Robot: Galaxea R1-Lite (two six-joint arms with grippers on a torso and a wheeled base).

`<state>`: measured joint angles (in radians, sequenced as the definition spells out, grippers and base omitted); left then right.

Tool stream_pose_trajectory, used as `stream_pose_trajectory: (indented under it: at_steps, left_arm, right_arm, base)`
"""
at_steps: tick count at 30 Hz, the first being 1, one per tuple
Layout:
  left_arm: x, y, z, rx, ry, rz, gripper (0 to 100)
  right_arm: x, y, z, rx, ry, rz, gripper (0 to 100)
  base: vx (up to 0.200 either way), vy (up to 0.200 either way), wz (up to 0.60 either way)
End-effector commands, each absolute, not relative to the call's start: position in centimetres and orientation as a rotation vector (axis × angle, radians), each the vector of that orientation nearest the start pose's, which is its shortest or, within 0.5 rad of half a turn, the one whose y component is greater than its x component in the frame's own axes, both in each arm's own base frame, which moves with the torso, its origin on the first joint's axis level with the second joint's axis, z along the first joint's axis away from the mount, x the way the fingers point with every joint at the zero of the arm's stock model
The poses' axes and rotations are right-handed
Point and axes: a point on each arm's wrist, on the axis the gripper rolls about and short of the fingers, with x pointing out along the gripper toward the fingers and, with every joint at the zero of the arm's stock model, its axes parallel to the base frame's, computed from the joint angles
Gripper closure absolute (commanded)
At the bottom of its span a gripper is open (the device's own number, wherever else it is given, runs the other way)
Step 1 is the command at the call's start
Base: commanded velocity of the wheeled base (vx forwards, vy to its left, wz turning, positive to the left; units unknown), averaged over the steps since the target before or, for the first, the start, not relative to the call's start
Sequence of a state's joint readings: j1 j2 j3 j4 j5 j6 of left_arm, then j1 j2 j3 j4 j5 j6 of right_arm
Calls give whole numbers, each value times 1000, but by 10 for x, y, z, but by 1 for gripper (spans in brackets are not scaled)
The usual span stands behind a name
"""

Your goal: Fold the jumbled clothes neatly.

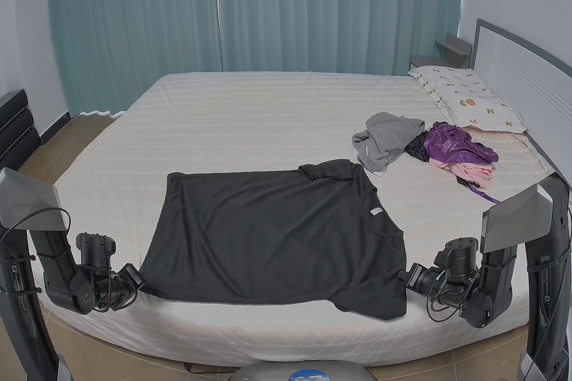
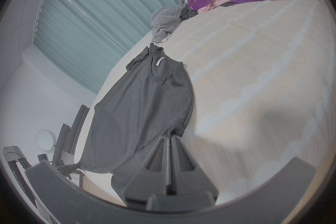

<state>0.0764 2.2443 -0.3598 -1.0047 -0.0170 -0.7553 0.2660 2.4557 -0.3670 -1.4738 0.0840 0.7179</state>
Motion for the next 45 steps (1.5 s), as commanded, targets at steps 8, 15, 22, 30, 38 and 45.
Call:
stream_pose_trajectory:
  at_steps: [8, 15, 22, 30, 38, 45]
  left_arm:
    - [269, 20, -35, -743, 820, 388, 100]
    - [270, 20, -35, -743, 819, 387, 100]
    - [270, 20, -35, -743, 820, 388, 100]
    - [270, 20, -35, -744, 821, 386, 100]
    - [270, 20, -35, -744, 821, 386, 100]
    - [269, 20, -35, -742, 821, 386, 100]
  right_arm:
    - [340, 81, -25, 657, 634, 90, 100]
    - [364, 81, -37, 650, 671, 56, 100]
    - [378, 80, -50, 618, 667, 35, 100]
    - [377, 79, -55, 563, 656, 56, 0]
    - [355, 74, -31, 573, 648, 119, 0]
    - [310, 70, -35, 499, 735, 204, 0]
  base:
    - [0, 0, 0]
    - [0, 0, 0]
    - [0, 0, 0]
    - [0, 0, 0]
    - [0, 0, 0]
    - [0, 0, 0]
